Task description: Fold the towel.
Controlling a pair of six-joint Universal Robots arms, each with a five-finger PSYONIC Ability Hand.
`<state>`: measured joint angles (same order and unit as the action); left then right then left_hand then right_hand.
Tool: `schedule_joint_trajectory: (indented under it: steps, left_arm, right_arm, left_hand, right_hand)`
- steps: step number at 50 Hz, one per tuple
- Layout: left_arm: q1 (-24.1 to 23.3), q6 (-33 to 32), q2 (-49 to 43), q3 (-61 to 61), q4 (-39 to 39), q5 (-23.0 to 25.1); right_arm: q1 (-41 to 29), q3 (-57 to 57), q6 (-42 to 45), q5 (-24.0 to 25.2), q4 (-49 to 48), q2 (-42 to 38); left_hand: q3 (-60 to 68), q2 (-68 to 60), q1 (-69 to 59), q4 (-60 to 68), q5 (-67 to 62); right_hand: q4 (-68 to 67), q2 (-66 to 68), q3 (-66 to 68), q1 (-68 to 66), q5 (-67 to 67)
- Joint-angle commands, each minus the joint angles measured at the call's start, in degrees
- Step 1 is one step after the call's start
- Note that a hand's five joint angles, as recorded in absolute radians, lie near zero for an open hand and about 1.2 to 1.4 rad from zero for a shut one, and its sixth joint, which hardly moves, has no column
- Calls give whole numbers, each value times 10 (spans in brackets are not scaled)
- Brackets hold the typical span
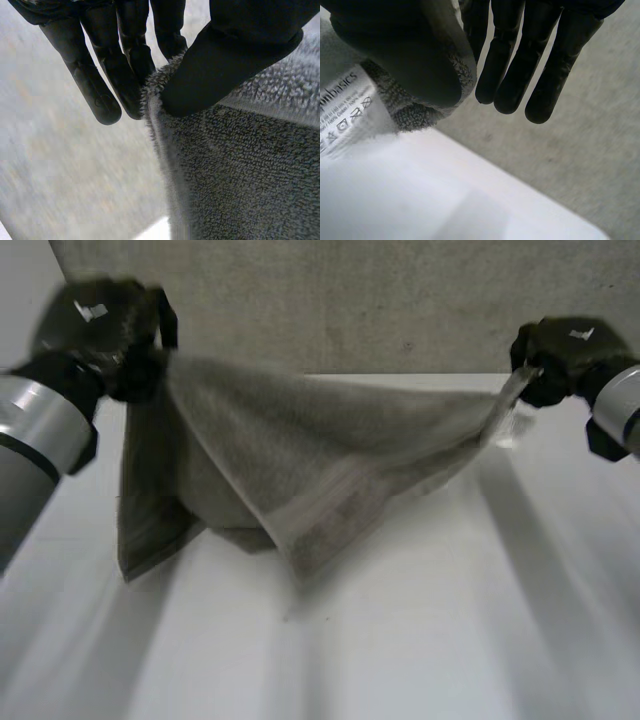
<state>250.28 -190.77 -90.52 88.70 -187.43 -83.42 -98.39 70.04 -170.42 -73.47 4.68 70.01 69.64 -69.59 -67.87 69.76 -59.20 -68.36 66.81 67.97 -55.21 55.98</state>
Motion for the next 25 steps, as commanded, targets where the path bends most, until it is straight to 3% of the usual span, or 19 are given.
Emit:
schedule_joint_trajectory:
  steps: [1, 5, 7, 9, 16, 17, 18, 19, 21, 22, 23, 24, 25]
  left_arm:
    - [-14, 1, -144, -24, -16, -1]
    - [-38, 2, -222, -62, -23, -2]
    - [-70, 2, -294, -99, -30, -2]
    - [-82, 3, -328, -114, -40, -2]
    - [-121, 1, -389, -137, -101, -3]
    - [-127, 1, -390, -137, -111, -5]
    - [-131, 2, -389, -136, -116, -6]
    - [-131, 2, -389, -136, -116, -6]
    - [-141, 2, -381, -132, -116, -6]
    - [-141, 2, -381, -132, -116, -6]
    - [-144, 1, -374, -131, -116, -7]
    - [-144, 0, -366, -129, -115, -8]
    - [-144, 0, -366, -129, -115, -8]
  right_arm:
    - [-8, -38, 1, -10, -54, -94]
    - [-7, -86, 1, -36, -87, -144]
    - [-8, -141, 10, -83, -100, -190]
    - [-7, -166, 13, -97, -103, -214]
    - [-2, -232, 47, -117, -103, -286]
    - [-1, -235, 58, -117, -103, -293]
    - [2, -235, 68, -117, -103, -298]
    - [2, -235, 68, -117, -103, -298]
    - [4, -232, 83, -120, -102, -305]
    - [4, -232, 83, -120, -102, -305]
    - [4, -226, 88, -120, -100, -304]
    - [4, -217, 92, -120, -97, -299]
    - [4, -217, 92, -120, -97, -299]
  left_hand:
    - [104, -104, -121, 102, -108]
    - [104, -104, -121, 102, -108]
    - [104, -104, -121, 102, -108]
    - [104, -104, -121, 102, -108]
    - [104, -104, -121, 102, -108]
    - [52, -53, -70, 51, -57]
    - [-27, 26, 9, -28, 22]
    - [-27, 27, 10, -29, 23]
    - [-262, 261, 244, -263, 257]
    - [-263, 262, 245, -264, 259]
    - [-401, 401, 383, -402, 397]
    - [-526, 525, 508, -527, 521]
    - [-527, 526, 509, -528, 523]
  right_hand:
    - [-116, 132, 120, -248, 140]
    - [-116, 132, 120, -248, 140]
    - [-116, 132, 120, -248, 140]
    - [-116, 132, 120, -248, 140]
    - [-116, 132, 120, -248, 140]
    - [-116, 132, 120, -248, 140]
    - [-42, 58, 46, -174, 66]
    - [-41, 57, 45, -173, 65]
    - [367, -351, -363, 235, -343]
    - [369, -354, -365, 238, -345]
    - [584, -568, -580, 452, -560]
    - [584, -568, -580, 452, -560]
    - [584, -568, -580, 452, -560]
